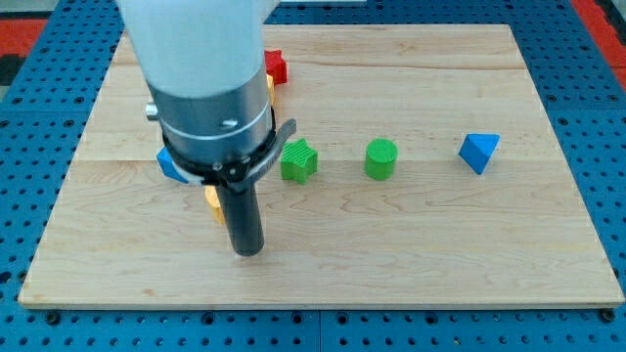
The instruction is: Place the yellow heart at the bottom left of the red circle
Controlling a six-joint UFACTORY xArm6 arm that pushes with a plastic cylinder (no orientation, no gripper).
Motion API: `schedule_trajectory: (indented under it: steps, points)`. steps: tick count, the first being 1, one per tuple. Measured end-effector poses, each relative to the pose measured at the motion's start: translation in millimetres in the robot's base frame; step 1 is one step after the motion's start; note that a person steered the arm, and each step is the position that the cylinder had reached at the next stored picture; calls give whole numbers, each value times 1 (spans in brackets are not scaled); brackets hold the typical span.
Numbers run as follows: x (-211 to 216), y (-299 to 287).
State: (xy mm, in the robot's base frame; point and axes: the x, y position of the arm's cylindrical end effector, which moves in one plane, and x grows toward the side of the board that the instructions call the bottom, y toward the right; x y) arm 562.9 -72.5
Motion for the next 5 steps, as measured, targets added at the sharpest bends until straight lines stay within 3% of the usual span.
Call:
schedule_trajectory:
  steps: [5]
  points:
    - [-71,-36]
